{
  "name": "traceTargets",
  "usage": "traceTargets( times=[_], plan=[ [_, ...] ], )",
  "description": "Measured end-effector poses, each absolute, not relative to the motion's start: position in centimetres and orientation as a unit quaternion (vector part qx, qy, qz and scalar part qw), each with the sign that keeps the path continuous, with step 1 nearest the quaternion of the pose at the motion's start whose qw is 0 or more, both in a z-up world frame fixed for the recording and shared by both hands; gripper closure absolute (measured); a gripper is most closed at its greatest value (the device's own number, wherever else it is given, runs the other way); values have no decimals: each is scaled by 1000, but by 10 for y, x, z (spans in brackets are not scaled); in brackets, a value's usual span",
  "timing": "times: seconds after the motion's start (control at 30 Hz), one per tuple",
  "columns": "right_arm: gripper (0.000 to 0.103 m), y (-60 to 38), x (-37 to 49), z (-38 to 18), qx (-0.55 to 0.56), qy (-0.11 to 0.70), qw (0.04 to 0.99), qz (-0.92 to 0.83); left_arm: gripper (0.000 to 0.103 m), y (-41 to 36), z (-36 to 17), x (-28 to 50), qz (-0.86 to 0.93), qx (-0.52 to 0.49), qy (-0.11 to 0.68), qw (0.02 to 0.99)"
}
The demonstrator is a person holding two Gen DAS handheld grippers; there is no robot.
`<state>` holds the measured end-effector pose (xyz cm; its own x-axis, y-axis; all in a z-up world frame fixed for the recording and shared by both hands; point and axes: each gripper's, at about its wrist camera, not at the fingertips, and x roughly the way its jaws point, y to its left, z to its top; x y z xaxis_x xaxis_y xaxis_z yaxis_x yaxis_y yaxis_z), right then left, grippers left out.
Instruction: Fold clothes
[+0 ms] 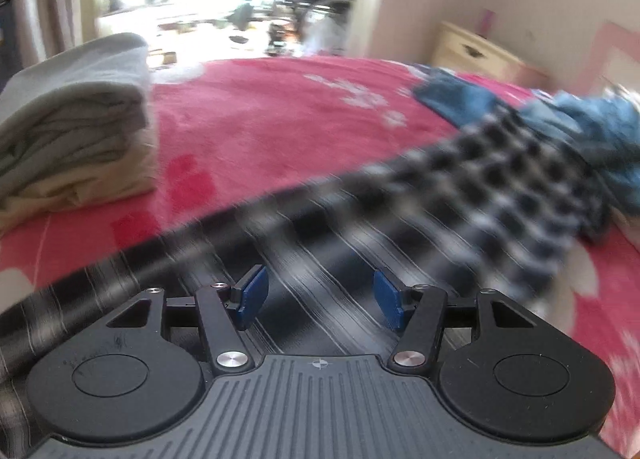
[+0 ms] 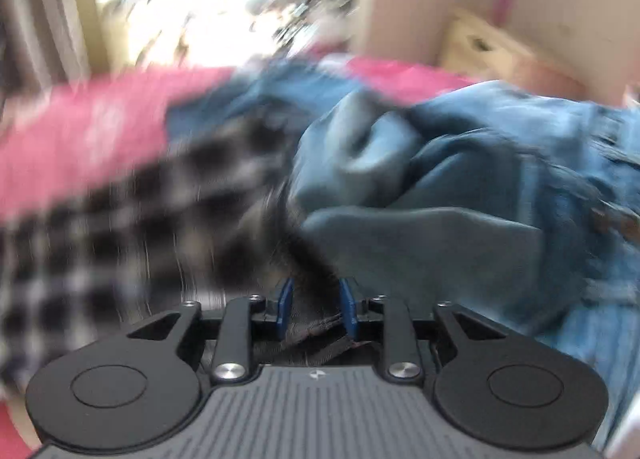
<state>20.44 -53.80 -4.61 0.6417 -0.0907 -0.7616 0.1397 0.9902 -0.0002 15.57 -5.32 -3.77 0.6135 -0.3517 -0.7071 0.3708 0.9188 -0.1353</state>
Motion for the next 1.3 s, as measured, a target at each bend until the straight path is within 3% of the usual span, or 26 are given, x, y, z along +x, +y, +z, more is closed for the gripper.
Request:
traceTargets(
  times=[0.17,0.37,0.43,0.5,0.53,0.6,0.63,0.8,1.0,1.07,1.13,1.17,1.2,1.3],
  plan=[
    [70,-538,193,-38,60,414,905,-78,44,-87,-45,108,-299,89,373,874],
    [62,-517,203,-57,-65,444,891,-72,49,-123,-69,81,-318,182,347,863],
    [70,-511,207,-65,-100,451,884,-74,56,-132,-76,78,-316,210,336,862],
    [96,-509,210,-69,-116,456,879,-81,66,-137,-80,76,-313,224,328,863],
    [101,-509,210,-69,-115,455,879,-83,71,-139,-82,75,-312,231,324,863],
    [102,-511,207,-64,-109,445,885,-83,92,-139,-82,73,-311,231,316,866],
    [102,-513,205,-62,-107,440,888,-86,96,-138,-81,72,-314,227,312,867],
    [102,-519,195,-53,-94,425,895,-98,101,-130,-76,71,-332,214,304,867],
    [102,-526,201,-80,-121,448,878,-118,101,-131,-88,77,-352,215,333,848],
    [101,-526,202,-85,-122,447,877,-126,97,-130,-89,80,-351,202,343,847],
    [86,-524,203,-85,-128,446,876,-133,84,-127,-86,82,-351,181,354,848],
    [80,-524,201,-83,-127,444,876,-137,70,-125,-83,82,-353,167,359,847],
    [68,-523,197,-78,-124,437,880,-140,63,-123,-81,80,-356,154,360,849],
    [61,-524,179,-61,-103,413,892,-151,46,-113,-71,67,-359,113,361,854]
  ],
)
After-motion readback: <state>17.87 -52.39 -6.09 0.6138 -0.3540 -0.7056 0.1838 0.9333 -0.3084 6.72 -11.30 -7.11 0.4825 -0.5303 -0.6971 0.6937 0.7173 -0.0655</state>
